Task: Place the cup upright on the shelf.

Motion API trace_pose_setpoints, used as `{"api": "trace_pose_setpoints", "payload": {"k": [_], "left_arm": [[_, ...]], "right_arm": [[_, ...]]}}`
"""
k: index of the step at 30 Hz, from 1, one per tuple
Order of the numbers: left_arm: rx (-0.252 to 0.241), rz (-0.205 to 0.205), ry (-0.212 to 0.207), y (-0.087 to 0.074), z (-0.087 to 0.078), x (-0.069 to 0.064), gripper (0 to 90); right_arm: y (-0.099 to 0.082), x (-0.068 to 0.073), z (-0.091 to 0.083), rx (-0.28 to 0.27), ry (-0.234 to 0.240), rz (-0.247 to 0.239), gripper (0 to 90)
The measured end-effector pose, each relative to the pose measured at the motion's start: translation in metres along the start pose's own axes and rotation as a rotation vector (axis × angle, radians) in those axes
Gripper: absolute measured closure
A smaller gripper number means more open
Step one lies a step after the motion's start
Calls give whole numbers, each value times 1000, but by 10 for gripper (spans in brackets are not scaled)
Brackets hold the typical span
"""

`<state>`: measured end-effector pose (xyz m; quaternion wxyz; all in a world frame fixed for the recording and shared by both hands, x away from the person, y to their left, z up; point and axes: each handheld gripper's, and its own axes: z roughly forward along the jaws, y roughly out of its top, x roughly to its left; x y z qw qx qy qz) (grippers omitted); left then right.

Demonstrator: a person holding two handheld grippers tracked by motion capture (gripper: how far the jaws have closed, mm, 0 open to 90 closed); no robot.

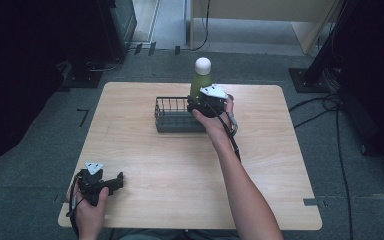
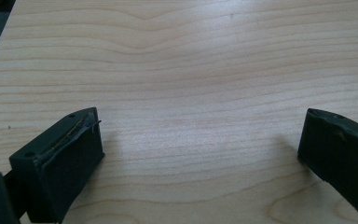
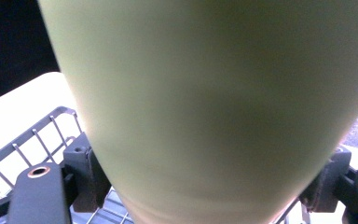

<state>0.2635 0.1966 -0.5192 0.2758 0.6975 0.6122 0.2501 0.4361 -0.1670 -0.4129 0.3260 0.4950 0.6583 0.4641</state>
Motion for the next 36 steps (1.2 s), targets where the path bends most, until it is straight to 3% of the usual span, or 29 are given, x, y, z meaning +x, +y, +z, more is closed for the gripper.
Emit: {"api": "trace_pose_setpoints", "payload": {"k": [9,26,29,36], "left_arm": [[0,0,0,0,0,0,1],[-1,5,-5,0,0,-1,1],[-1,5,-5,0,0,-1,1],[-1,5,-5,0,0,-1,1]], "right_arm": [[-5,-2,7,24,-4,7,201],[-9,-1,13,-9,-12,25,193],[-8,-4,12,-2,6,52,170],[-5,-5,1,14,56,56,69]]}}
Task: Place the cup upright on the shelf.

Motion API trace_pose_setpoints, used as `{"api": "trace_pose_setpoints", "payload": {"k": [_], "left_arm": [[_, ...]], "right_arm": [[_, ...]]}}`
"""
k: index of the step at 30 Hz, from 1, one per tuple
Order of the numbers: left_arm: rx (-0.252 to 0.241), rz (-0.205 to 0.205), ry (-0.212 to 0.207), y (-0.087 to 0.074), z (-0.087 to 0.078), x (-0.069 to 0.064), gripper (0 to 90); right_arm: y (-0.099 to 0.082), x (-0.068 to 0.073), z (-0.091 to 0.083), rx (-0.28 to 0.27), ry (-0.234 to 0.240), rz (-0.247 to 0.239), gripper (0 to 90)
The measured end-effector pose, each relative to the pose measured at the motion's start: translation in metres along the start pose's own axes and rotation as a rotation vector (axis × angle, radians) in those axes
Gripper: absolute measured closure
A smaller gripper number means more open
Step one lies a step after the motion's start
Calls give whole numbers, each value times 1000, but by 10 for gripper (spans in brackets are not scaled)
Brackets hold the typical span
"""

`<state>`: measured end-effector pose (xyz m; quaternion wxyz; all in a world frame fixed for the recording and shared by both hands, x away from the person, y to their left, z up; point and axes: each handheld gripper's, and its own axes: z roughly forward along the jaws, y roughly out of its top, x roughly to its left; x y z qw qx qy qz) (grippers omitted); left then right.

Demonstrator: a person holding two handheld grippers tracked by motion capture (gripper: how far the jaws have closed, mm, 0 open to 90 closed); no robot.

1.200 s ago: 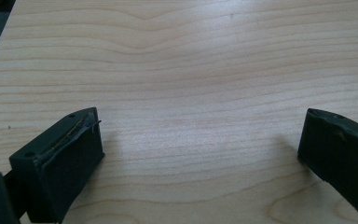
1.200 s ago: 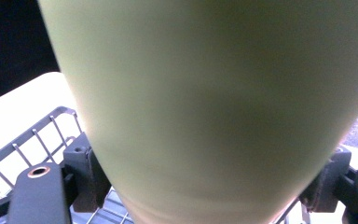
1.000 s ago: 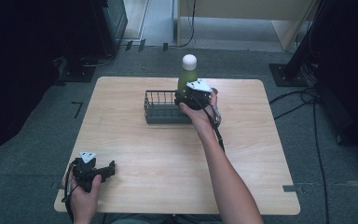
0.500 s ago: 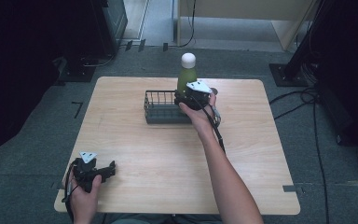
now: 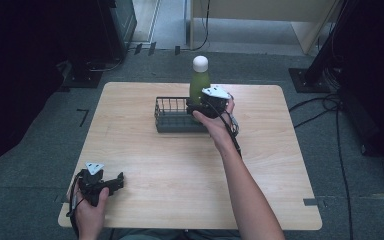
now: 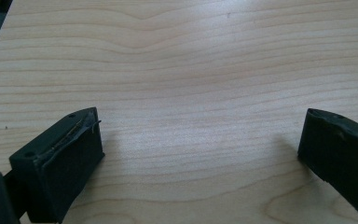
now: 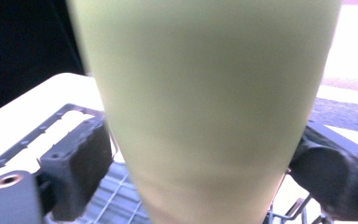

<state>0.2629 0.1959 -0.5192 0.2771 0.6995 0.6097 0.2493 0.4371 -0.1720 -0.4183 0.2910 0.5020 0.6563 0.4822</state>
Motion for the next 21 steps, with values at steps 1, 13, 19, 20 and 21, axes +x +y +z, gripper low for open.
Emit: {"api": "trace_pose_setpoints", "payload": {"k": [1,13,19,20,21], "left_arm": [[0,0,0,0,0,0,1],[2,1,0,0,0,0,1],[1,0,0,0,0,0,1],[2,0,-1,0,0,0,1],[2,0,-1,0,0,0,1]], "right_arm": [[0,0,-6,1,15,-14,44],[-9,-15,-41,19,25,-25,0],[-22,-24,-65,26,16,-34,0],[-25,-26,-68,32,14,-34,0],[-28,-28,-72,41,11,-32,0]]}}
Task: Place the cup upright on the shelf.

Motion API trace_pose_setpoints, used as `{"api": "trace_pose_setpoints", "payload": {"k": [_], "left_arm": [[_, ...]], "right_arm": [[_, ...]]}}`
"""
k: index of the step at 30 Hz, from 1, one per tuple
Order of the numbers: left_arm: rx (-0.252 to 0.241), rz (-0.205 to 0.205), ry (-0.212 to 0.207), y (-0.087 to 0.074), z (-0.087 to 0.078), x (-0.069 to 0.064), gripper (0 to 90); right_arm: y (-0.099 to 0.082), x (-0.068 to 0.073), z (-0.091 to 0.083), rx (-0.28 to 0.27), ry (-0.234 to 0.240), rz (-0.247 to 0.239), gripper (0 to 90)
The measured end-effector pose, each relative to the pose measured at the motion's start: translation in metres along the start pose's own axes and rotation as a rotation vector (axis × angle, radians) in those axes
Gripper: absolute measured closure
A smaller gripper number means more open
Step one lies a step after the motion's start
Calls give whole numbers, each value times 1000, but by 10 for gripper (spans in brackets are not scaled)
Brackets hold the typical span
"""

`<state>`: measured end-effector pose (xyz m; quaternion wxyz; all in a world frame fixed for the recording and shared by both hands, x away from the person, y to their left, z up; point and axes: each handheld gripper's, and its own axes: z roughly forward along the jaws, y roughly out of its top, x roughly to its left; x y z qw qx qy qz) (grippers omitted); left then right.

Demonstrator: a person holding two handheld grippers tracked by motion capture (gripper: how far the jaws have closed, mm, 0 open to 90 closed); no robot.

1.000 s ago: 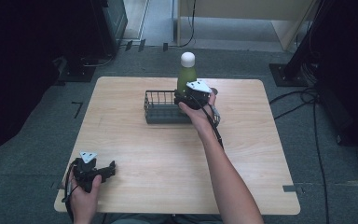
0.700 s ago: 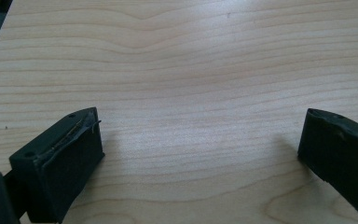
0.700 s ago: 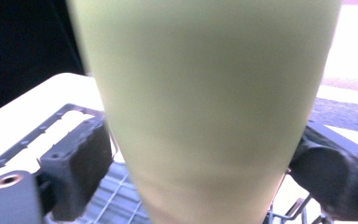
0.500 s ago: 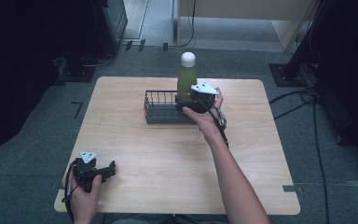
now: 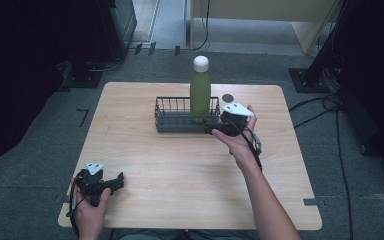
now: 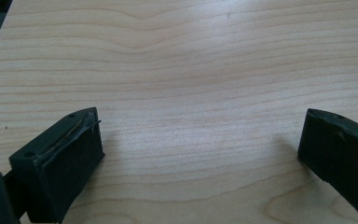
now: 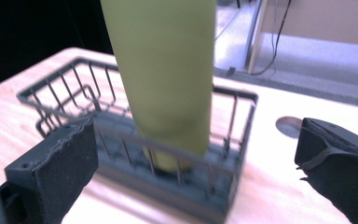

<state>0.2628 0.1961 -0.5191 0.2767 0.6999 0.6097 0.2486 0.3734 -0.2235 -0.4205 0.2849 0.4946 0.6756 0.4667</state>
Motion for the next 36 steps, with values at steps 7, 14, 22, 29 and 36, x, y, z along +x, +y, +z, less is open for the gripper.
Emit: {"api": "trace_pose_setpoints", "payload": {"k": [7,14,22,29,36], "left_arm": [[-2,-1,0,0,0,0,1],[0,1,0,0,0,0,1],[-1,1,0,0,0,0,1],[0,1,0,0,0,0,1],[-1,1,0,0,0,0,1]], "right_arm": [[-22,-9,-24,30,-23,1,0],[-47,-25,-46,44,-39,15,0],[-69,-44,-70,43,-62,33,0],[-91,-58,-89,67,-84,43,0],[-111,-69,-105,92,-102,50,0]]}}
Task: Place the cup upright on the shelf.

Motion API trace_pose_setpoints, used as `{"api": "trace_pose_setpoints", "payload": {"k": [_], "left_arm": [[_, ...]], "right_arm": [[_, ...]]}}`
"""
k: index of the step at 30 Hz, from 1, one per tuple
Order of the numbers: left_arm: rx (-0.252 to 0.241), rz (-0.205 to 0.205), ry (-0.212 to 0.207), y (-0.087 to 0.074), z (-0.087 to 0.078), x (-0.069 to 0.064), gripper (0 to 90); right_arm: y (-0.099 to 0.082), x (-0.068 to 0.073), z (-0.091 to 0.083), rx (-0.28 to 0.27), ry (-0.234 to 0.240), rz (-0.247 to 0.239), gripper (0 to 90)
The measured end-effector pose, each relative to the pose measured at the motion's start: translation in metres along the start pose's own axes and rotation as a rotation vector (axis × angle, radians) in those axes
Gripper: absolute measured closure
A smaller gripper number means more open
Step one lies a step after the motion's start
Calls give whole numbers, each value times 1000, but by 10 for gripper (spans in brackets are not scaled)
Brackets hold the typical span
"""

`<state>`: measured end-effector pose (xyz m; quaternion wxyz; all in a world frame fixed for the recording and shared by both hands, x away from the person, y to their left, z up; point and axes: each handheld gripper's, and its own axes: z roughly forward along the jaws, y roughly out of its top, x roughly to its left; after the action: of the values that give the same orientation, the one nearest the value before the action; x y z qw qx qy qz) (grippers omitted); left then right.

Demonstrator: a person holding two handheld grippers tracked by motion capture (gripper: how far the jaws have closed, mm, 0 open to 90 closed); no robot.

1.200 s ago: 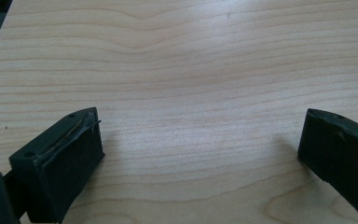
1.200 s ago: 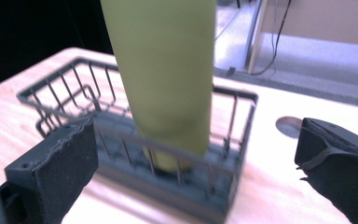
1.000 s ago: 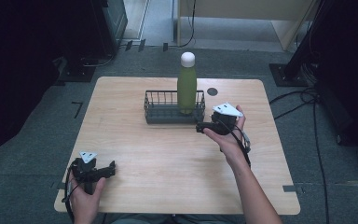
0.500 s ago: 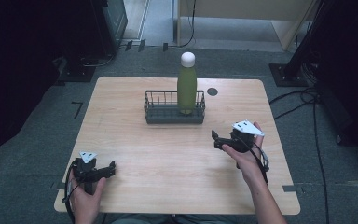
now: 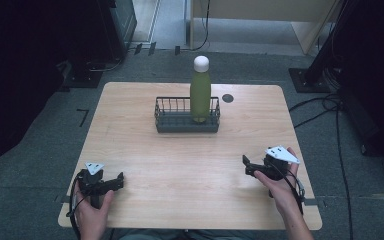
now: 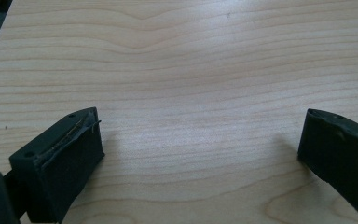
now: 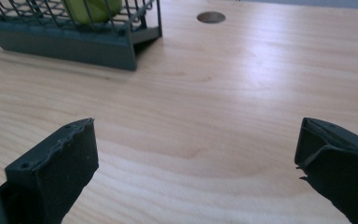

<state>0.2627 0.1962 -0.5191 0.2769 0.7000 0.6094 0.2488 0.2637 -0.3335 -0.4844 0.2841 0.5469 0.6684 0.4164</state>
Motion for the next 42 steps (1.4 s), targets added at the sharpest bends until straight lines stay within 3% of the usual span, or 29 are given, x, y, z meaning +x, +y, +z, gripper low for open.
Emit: {"api": "trace_pose_setpoints", "payload": {"k": [16,23,29,37,42], "left_arm": [[0,0,0,0,0,0,1],[0,0,0,0,0,0,1],[0,0,0,0,0,0,1],[1,1,0,0,0,0,1],[0,0,0,0,0,0,1]], "right_arm": [[-43,-32,-27,69,-47,48,0],[-61,-48,-37,121,-94,57,0],[-68,-56,-45,166,-107,89,0],[-73,-66,-50,237,-178,69,0],[-73,-66,-51,247,-170,66,1]]}}
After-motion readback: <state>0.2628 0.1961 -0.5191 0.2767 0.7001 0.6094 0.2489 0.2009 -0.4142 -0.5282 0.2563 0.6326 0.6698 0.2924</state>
